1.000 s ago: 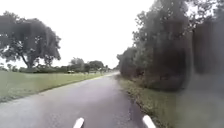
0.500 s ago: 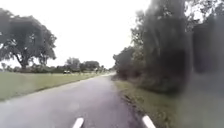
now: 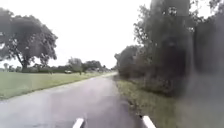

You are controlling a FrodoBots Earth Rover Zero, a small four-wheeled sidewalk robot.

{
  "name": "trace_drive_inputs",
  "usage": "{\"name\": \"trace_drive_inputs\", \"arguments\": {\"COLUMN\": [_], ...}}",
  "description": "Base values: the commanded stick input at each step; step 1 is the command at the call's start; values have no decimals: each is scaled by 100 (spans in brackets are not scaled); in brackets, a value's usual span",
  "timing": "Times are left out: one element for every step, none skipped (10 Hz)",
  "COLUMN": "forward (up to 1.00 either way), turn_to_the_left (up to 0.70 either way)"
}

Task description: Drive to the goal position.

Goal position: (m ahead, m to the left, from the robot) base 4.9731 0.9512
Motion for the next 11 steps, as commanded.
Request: {"name": "trace_drive_inputs", "arguments": {"forward": [69, 69, 69, 69, 69, 69, 69, 69, 69, 69, 69], "turn_to_the_left": [34, 34, 34, 34, 34, 28, 14, 6, 3, 3, 3]}}
